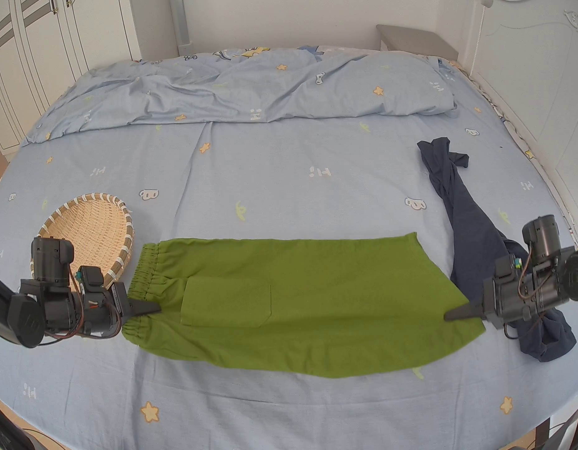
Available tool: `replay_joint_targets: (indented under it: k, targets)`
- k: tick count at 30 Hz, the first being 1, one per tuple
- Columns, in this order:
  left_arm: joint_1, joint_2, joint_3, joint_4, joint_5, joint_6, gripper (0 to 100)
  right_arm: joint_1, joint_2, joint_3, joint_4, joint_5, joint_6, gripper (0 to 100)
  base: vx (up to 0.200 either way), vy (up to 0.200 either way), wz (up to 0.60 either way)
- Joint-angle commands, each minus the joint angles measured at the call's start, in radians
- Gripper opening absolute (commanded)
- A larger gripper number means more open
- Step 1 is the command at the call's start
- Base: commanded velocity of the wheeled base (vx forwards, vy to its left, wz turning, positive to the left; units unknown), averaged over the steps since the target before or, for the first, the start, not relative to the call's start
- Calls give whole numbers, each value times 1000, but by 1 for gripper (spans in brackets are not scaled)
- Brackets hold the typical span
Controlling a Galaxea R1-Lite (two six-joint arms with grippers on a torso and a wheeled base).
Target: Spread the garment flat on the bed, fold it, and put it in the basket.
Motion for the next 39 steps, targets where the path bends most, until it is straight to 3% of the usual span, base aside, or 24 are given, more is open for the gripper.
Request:
replay_joint_targets:
  k: [1, 8, 19, 20, 29, 32, 33, 39]
  targets:
    - [5, -162, 176, 14, -6, 29, 0, 21, -126, 200, -2, -4, -63, 0, 0, 0, 0]
    - [5, -294, 406, 9, -5, 74, 0, 53, -200, 423, -54, -1, -85, 0, 0, 0, 0]
    - [-1, -302, 460, 9, -6, 112, 0, 70, -200, 525, -146, 33, -85, 0, 0, 0, 0]
    - [-1, -302, 458, 9, -8, 112, 0, 70, -198, 528, -151, 36, -85, 100, 0, 0, 0]
    - [13, -294, 452, 9, -2, 141, 0, 47, -188, 517, -169, 36, -86, 100, 0, 0, 0]
    - [59, -302, 443, 11, 26, 178, 0, 18, -197, 506, -186, 31, -86, 100, 0, 0, 0]
    - [97, -317, 434, 11, 52, 239, 0, 9, -205, 483, -200, 30, -77, 100, 0, 0, 0]
    - [181, -369, 372, 60, 133, 364, 0, 7, -303, 404, -187, 23, -58, 100, 0, 0, 0]
